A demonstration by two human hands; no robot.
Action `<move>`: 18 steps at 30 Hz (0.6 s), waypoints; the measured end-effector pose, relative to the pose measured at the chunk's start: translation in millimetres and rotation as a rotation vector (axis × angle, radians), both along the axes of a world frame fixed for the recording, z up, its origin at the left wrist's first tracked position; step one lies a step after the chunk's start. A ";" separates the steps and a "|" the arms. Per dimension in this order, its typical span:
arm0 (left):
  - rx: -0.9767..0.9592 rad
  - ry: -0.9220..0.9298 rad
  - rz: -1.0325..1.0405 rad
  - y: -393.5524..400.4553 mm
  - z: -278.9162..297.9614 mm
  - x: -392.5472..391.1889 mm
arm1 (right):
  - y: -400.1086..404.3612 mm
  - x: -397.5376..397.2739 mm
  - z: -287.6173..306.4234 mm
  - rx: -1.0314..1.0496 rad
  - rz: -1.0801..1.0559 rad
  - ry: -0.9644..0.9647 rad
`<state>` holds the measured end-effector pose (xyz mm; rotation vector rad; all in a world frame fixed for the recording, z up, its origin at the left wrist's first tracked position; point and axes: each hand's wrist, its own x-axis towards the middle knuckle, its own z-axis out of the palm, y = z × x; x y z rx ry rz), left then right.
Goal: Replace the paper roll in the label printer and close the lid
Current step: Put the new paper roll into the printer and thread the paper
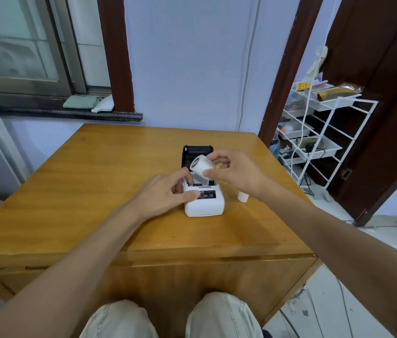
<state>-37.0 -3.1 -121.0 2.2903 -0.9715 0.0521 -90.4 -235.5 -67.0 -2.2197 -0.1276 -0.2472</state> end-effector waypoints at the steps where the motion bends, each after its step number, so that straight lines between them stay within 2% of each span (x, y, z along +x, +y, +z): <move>1: -0.031 0.027 -0.016 0.9 -0.5 0.8 | -0.4 1.0 -0.9 -0.024 0.020 0.017; 7: -0.183 0.160 -0.080 1.5 -5.8 5.3 | -9.1 9.9 -3.8 -0.182 0.132 0.097; 10: -0.210 0.181 -0.101 1.1 -7.4 6.5 | -7.2 16.6 5.9 -0.356 0.160 0.109; 14: -0.254 0.206 -0.116 1.9 -8.4 7.4 | 10.9 21.5 13.5 -0.752 0.144 0.040; 18: -0.288 0.218 -0.115 3.1 -8.1 7.4 | 18.9 21.3 13.5 -0.849 0.146 -0.050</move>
